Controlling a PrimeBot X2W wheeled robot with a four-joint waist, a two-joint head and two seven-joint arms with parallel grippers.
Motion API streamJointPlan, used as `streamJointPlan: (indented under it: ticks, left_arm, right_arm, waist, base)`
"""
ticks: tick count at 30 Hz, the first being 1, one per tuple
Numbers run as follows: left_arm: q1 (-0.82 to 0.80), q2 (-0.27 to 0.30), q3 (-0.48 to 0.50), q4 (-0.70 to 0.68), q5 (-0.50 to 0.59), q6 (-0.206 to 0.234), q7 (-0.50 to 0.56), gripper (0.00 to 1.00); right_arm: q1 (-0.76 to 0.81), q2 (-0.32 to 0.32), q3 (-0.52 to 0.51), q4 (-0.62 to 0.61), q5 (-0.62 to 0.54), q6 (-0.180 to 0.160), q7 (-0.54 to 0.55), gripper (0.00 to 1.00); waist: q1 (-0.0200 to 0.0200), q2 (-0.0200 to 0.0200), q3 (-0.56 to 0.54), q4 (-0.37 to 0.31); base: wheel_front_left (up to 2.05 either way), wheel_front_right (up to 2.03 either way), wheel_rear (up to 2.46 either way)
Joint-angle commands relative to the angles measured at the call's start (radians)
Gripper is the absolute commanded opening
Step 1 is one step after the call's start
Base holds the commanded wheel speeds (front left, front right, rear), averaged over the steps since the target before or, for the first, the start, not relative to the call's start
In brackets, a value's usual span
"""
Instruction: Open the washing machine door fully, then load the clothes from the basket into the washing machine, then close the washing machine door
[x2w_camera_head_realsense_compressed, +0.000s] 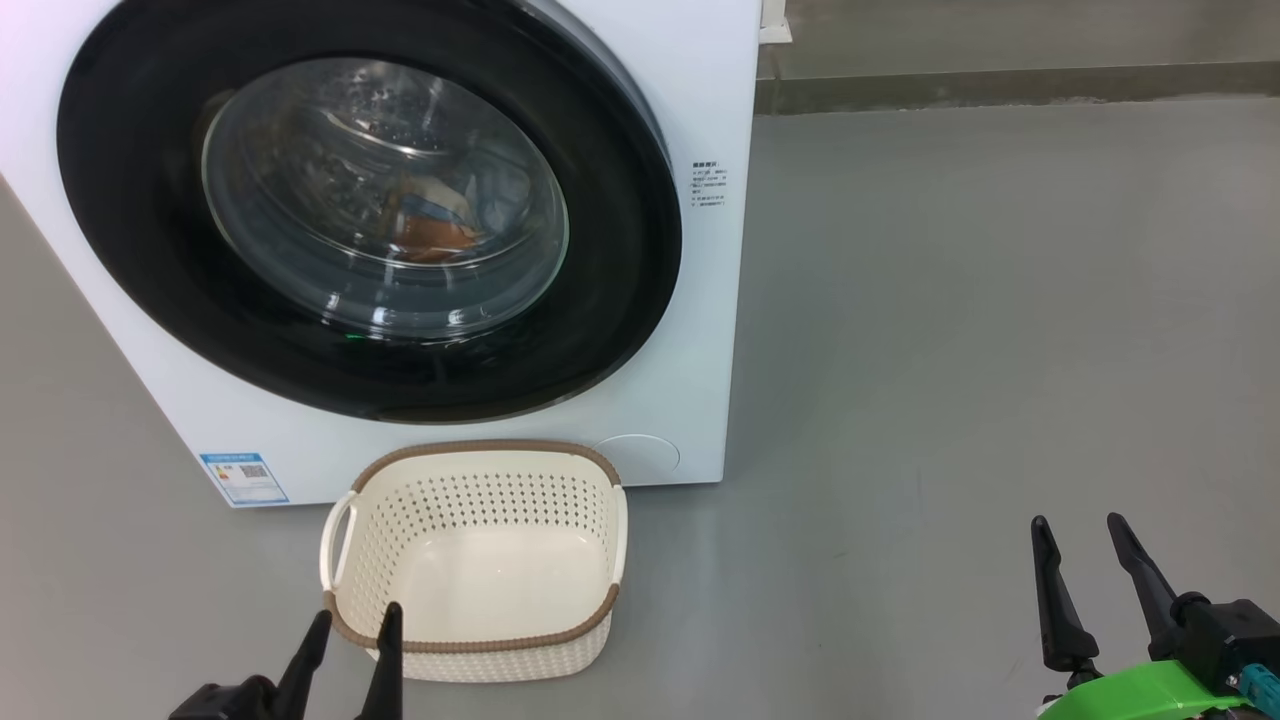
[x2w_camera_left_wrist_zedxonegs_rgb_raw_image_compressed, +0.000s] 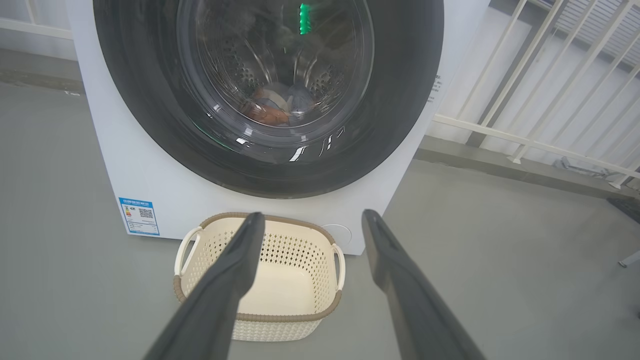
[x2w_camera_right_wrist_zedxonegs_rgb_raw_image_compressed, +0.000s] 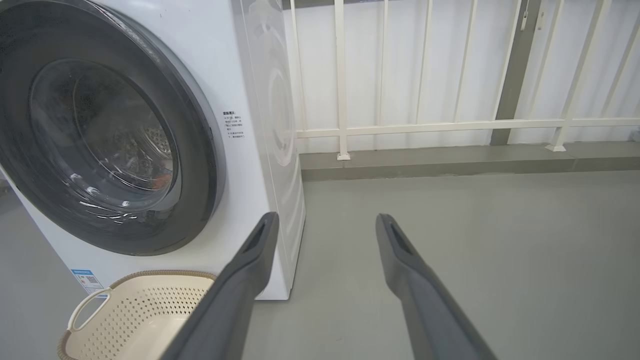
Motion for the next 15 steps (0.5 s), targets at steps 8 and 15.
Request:
streamJointPlan:
  ticks: [8,15]
  left_arm:
    - [-0.021,0.015,0.036,-0.025,-0.005,-0.003,-0.006,1.00]
    - [-0.021,0.014,0.041,-0.026,-0.005,-0.003,-0.006,1.00]
  right_arm:
    - [-0.013,-0.009,0.027,-0.026,-0.011,-0.006,-0.005,1.00]
    - [-0.014,-0.009,0.028,-0.024,-0.009,-0.006,-0.005,1.00]
  waist:
    - [0.0000,0.0000,0.005,0.001]
    - [0.0000,0.0000,0.007,0.001]
  base:
    - [0.00,0.00,0.00]
    - [0.00,0.00,0.00]
